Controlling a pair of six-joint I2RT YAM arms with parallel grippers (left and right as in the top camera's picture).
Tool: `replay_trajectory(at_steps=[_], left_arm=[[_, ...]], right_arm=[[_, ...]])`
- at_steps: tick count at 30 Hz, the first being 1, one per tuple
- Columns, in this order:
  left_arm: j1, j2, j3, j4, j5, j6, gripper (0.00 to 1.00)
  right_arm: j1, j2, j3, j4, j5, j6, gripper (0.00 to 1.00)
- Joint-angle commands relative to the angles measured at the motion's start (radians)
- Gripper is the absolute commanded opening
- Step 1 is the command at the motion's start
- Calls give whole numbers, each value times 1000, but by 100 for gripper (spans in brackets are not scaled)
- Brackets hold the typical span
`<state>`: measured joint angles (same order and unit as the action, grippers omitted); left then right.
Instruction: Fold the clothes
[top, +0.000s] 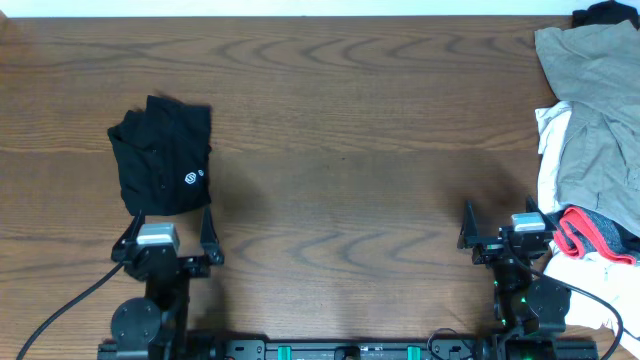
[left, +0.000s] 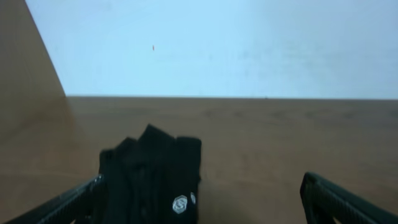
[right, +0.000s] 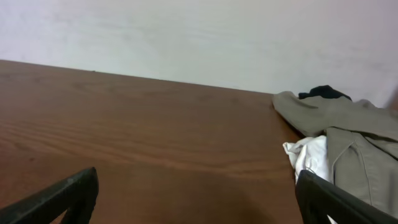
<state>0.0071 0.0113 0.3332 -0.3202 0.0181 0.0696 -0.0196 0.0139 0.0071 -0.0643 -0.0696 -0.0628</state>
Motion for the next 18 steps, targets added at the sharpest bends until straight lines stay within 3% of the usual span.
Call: replay_trajectory(at_steps=[1, 8, 18], left_arm=[[11, -10, -76, 135, -12, 41, 98], [12, -10, -240, 457, -12, 118, 98], [11, -10, -329, 430, -8, 140, 98]], right_arm=[[7, -1, -2, -5, 11, -13, 99], [7, -1, -2, -5, 11, -13, 99], [7, -1, -2, -5, 11, -13, 99]])
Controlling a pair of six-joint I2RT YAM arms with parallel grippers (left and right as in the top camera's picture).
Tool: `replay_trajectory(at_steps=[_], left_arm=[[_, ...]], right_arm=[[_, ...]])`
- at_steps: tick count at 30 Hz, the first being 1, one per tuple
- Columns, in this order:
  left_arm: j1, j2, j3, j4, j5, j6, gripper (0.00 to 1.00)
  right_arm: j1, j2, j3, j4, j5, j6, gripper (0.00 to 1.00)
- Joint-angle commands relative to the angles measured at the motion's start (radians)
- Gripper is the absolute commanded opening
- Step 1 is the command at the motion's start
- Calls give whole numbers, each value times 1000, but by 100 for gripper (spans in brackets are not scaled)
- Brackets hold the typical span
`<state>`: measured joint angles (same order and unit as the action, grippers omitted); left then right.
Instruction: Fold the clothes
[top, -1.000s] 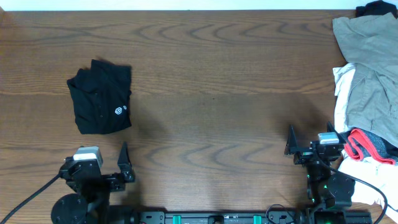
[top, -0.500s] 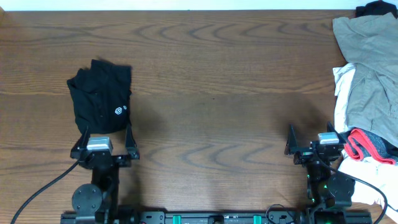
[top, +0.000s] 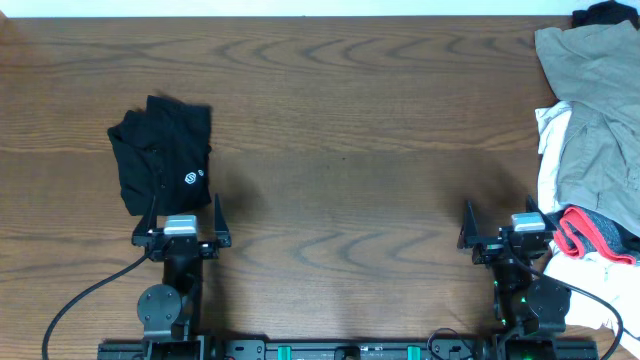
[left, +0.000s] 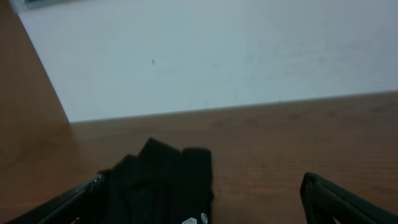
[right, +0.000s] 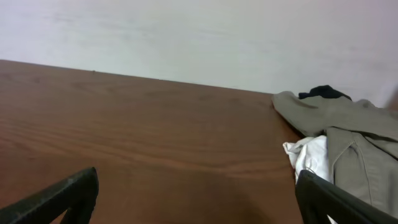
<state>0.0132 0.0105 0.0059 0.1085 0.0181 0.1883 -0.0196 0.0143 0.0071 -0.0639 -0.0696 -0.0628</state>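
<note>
A folded black garment (top: 162, 155) with a small white logo lies at the left of the wooden table (top: 350, 120); the left wrist view shows the garment (left: 160, 180) just ahead. My left gripper (top: 182, 213) stands open right below it, fingers (left: 348, 202) spread wide, nothing between them. At the right edge lies a heap of unfolded clothes (top: 590, 130): a khaki piece, a white one and a red-and-black one (top: 598, 232). My right gripper (top: 497, 215) stands open beside that heap, with its fingers (right: 62, 196) empty; khaki and white cloth (right: 339, 149) shows on the right.
A pale wall (right: 199, 37) rises behind the table's far edge. Black cables (top: 80, 300) run from the left arm's base at the front edge. Bare wood spans the middle between the garment and the heap.
My left gripper has shifted a little to the right and turned straighter, its view now tilted upward. The black garment, the heap and the right gripper are as before.
</note>
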Motion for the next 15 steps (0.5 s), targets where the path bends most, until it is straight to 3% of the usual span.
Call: replay_trajectory(at_steps=[1, 9, 15], left_arm=[[5, -9, -2, 1, -8, 21, 98], [5, -8, -2, -183, -5, -24, 98], [5, -1, -2, -179, -4, -24, 98]], right_arm=[[7, -1, -2, -5, 11, -13, 99], [7, -1, -2, -5, 11, -13, 99], [7, -1, -2, -5, 11, -13, 99]])
